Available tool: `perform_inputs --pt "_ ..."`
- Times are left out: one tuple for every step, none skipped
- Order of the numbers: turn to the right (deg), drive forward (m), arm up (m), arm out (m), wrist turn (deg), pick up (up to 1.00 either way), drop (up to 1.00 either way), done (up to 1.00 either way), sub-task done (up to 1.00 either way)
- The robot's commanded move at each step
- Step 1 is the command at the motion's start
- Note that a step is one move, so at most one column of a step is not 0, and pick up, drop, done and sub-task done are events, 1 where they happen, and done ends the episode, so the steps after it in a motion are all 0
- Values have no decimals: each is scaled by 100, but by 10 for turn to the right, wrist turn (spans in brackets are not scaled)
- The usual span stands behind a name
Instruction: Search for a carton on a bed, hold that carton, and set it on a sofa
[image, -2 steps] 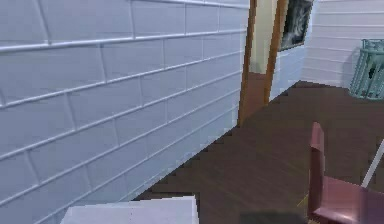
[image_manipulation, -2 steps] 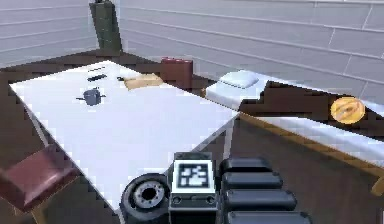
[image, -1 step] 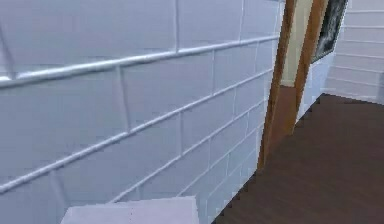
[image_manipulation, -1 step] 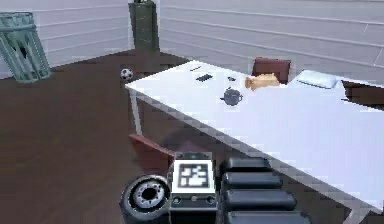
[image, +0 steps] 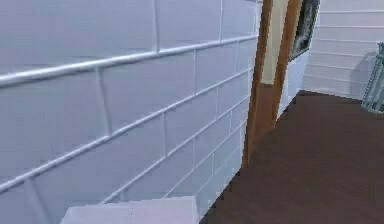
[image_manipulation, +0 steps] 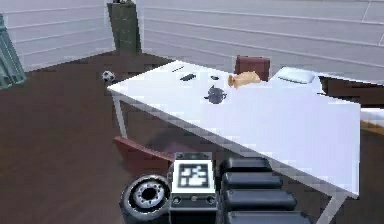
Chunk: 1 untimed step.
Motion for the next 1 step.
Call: perform_inputs --pt "0 30 0 0 0 0 0 0 0"
